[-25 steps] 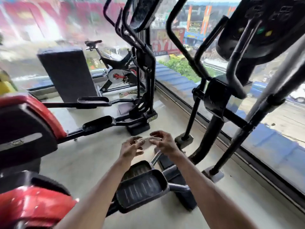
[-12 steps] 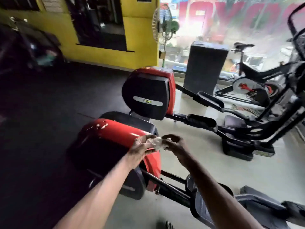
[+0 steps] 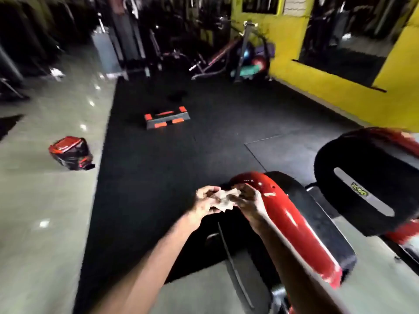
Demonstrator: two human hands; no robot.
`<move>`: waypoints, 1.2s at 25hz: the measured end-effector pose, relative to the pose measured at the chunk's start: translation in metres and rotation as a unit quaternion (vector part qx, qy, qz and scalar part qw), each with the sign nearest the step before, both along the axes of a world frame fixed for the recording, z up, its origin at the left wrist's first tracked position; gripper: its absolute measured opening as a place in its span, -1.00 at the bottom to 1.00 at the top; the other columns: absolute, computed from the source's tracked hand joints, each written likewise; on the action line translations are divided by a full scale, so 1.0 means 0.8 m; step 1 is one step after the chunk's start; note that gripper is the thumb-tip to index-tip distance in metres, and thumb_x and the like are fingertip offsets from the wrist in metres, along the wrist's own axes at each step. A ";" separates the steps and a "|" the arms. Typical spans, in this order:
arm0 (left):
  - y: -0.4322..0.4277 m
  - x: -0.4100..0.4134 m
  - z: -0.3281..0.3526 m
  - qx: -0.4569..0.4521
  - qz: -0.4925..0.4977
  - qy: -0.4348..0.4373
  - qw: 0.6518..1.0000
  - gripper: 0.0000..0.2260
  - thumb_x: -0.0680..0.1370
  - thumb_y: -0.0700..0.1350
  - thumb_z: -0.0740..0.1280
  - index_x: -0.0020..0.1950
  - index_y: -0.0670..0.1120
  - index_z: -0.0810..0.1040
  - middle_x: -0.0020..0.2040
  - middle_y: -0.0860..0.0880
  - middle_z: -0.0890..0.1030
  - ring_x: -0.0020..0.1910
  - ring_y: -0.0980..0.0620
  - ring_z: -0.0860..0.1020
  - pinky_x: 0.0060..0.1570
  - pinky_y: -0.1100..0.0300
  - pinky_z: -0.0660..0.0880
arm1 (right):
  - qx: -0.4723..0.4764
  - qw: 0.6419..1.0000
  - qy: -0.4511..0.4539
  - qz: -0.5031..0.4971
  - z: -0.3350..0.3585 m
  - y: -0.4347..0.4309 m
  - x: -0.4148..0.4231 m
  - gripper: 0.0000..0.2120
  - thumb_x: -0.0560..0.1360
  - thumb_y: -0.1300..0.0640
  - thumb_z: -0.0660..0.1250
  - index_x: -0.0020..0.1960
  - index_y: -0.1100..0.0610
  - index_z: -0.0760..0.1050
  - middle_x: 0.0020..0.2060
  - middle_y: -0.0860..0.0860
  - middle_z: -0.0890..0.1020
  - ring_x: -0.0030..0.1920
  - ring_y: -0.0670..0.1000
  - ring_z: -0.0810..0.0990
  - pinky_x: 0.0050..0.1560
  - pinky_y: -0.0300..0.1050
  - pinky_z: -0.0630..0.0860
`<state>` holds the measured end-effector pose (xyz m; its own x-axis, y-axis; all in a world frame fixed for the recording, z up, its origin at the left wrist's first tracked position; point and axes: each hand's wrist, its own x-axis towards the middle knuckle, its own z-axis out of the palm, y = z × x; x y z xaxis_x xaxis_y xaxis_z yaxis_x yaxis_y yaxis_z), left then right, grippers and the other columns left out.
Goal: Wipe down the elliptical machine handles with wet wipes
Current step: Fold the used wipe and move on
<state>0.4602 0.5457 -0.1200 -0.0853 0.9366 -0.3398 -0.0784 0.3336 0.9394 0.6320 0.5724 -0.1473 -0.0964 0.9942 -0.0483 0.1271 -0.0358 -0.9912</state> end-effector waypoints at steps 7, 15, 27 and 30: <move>0.049 -0.203 -0.020 -0.013 0.248 0.009 0.969 -0.73 0.50 -0.42 0.40 0.08 -0.10 0.64 0.00 -0.08 0.69 -0.11 -0.05 0.69 -0.29 0.13 0.67 | -0.012 0.987 -0.025 0.158 -0.029 0.129 -0.242 -0.77 0.26 -0.06 0.55 -0.11 -0.05 0.68 -0.22 0.04 0.74 -0.21 0.11 0.70 -0.12 0.17 0.62; 0.147 -0.471 0.000 0.038 0.268 -0.009 0.963 -0.75 0.52 -0.22 0.52 0.19 -0.12 0.66 0.07 -0.11 0.73 0.04 -0.08 0.73 -0.04 0.07 0.68 | 0.014 0.972 -0.083 0.220 0.010 0.256 -0.530 -0.86 0.47 0.09 0.52 -0.25 -0.02 0.63 -0.34 0.00 0.72 -0.23 0.12 0.72 -0.13 0.06 0.64; 0.375 -0.786 -0.006 0.025 0.437 0.009 0.899 -0.81 0.54 -0.12 0.52 -0.02 -0.18 0.57 -0.01 -0.19 0.70 -0.01 -0.15 0.70 -0.17 0.06 0.67 | 0.096 0.906 -0.100 0.400 0.010 0.494 -0.862 -0.81 0.49 0.18 0.55 0.09 0.04 0.72 -0.04 -0.07 0.73 -0.03 -0.10 0.71 0.00 -0.06 0.65; 0.454 -0.865 -0.001 0.018 0.422 -0.012 0.906 -0.75 0.49 -0.09 0.57 0.03 -0.22 0.66 0.01 -0.20 0.73 0.05 -0.18 0.71 0.06 -0.04 0.67 | 0.092 0.912 -0.104 0.387 0.014 0.585 -0.950 -0.90 0.49 0.15 0.55 0.02 0.08 0.74 -0.16 -0.08 0.73 -0.14 -0.15 0.69 -0.06 -0.10 0.62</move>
